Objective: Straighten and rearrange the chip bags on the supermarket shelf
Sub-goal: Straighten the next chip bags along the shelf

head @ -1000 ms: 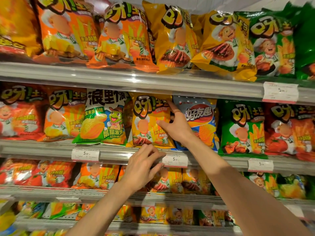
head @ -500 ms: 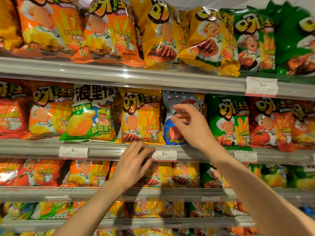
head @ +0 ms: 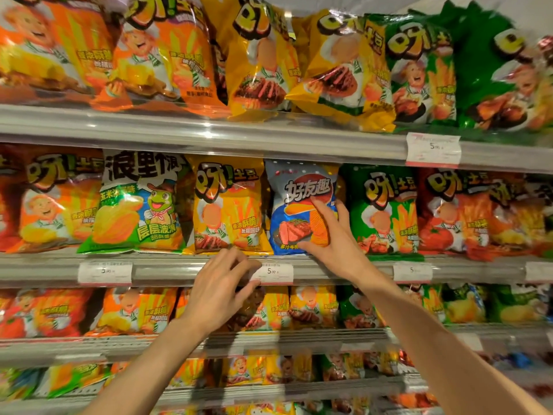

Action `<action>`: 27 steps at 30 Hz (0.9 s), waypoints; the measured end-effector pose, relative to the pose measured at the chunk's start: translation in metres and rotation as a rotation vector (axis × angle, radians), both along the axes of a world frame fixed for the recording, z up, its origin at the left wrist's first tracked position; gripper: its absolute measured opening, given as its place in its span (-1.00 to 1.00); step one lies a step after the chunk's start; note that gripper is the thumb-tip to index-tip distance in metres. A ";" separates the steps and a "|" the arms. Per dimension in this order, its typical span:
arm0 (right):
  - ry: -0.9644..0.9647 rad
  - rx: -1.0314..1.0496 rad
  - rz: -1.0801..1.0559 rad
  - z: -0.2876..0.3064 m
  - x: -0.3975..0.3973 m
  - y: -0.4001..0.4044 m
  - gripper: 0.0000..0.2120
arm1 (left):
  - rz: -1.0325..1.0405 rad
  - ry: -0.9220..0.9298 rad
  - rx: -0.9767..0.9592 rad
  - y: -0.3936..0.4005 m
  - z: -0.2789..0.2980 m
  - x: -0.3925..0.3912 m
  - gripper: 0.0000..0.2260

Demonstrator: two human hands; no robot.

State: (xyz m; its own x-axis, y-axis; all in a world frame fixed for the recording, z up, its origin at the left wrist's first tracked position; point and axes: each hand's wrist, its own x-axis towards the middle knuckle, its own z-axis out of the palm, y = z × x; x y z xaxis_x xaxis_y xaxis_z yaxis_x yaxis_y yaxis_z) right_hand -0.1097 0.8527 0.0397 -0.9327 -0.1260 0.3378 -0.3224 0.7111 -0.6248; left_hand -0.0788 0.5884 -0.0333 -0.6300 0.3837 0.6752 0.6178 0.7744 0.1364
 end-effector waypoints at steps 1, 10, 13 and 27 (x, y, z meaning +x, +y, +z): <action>0.006 -0.008 -0.006 0.000 -0.003 0.000 -0.12 | 0.002 -0.004 -0.002 0.000 0.000 0.000 -0.76; -0.001 0.035 -0.003 -0.005 -0.012 0.006 -0.11 | -0.003 -0.028 -0.012 -0.001 0.003 0.001 -0.74; -0.001 0.035 -0.015 -0.008 -0.011 0.006 -0.11 | 0.000 -0.034 -0.013 -0.001 0.003 0.001 -0.73; 0.072 0.139 -0.181 -0.028 0.039 -0.001 -0.22 | -0.003 -0.053 0.050 0.000 -0.006 0.005 -0.71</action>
State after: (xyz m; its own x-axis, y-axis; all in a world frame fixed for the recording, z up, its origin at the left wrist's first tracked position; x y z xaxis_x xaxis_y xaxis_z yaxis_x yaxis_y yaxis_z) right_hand -0.0707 0.8514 0.0119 -0.9184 -0.0087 0.3955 -0.2218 0.8392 -0.4966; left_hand -0.0738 0.5883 -0.0396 -0.6642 0.3523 0.6593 0.6112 0.7637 0.2077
